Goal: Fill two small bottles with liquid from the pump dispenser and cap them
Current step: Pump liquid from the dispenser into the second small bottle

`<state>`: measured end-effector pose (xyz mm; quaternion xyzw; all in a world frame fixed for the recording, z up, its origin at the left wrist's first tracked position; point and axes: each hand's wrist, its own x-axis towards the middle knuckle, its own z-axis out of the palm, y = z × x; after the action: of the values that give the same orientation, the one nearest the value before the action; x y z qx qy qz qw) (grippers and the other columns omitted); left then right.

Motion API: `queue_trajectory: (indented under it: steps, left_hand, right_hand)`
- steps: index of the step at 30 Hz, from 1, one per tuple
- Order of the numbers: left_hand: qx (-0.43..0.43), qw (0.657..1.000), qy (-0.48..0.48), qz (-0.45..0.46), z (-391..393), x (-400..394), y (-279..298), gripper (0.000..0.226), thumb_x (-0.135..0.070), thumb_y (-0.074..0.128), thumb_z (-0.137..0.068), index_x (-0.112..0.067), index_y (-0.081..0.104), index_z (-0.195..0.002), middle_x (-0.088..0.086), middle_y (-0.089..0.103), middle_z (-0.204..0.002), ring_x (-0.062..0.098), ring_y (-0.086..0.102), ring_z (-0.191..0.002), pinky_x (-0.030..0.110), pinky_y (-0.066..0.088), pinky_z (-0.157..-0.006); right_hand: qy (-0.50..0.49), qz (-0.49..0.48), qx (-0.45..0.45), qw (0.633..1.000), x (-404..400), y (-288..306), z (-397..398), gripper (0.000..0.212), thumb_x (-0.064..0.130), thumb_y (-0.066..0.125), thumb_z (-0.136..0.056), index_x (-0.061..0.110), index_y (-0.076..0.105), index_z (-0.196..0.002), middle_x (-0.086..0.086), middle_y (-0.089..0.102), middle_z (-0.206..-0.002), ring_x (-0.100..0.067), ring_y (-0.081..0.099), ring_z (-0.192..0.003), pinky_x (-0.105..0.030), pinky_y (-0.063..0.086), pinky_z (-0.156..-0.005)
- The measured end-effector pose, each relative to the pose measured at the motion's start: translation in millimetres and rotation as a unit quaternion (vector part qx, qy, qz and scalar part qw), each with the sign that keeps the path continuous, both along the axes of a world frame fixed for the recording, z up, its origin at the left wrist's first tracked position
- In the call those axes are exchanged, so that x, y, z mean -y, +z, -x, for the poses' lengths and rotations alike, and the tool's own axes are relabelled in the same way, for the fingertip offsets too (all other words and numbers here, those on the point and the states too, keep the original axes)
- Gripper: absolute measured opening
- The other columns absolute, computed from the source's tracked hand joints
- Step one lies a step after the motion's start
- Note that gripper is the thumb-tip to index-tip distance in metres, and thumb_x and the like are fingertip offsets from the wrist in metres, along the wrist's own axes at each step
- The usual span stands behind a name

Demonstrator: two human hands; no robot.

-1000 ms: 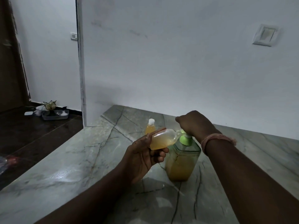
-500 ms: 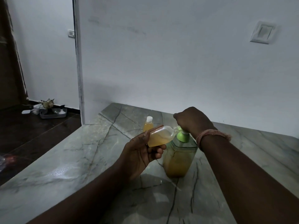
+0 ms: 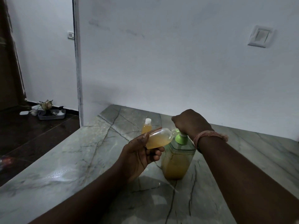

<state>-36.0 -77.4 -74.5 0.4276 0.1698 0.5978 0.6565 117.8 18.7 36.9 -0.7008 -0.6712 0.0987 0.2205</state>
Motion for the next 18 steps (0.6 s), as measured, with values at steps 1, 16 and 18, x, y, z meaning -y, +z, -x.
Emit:
queue_trajectory:
  steps: [1, 16, 18]
  left_hand:
    - [-0.002, 1.0, 0.001, -0.001, 0, 1, 0, 0.043, -0.032, 0.046, -0.092, -0.012, 0.066, -0.125, 0.024, 0.064, -0.092, 0.022, 0.063, -0.074, 0.029, 0.055, -0.065]
    - [-0.062, 0.998, 0.032, -0.013, -4, 3, 5, 0.033, -0.025, 0.057, -0.088, -0.01, 0.073, -0.112, 0.02, 0.066, -0.088, 0.017, 0.062, -0.07, 0.025, 0.054, -0.063]
    - [-0.057, 0.998, 0.029, -0.01, -5, 4, 6, 0.03, -0.024, 0.058, -0.087, -0.009, 0.075, -0.107, 0.02, 0.066, -0.088, 0.018, 0.062, -0.069, 0.026, 0.054, -0.062]
  right_hand:
    - [0.003, -0.002, 0.01, 1.0, 0, 3, 1, 0.021, 0.033, 0.053, -0.073, 0.016, 0.055, -0.061, -0.005, 0.058, -0.07, -0.027, 0.059, -0.069, -0.03, 0.046, -0.065]
    - [0.006, 0.007, 0.017, 1.0, 4, 10, 1, 0.019, 0.032, 0.053, -0.075, 0.017, 0.055, -0.064, -0.004, 0.06, -0.073, -0.025, 0.058, -0.071, -0.028, 0.043, -0.063]
    - [0.005, -0.004, 0.034, 0.999, 5, 13, 0, 0.019, 0.035, 0.054, -0.077, 0.018, 0.055, -0.067, -0.004, 0.061, -0.077, -0.025, 0.061, -0.077, -0.028, 0.044, -0.066]
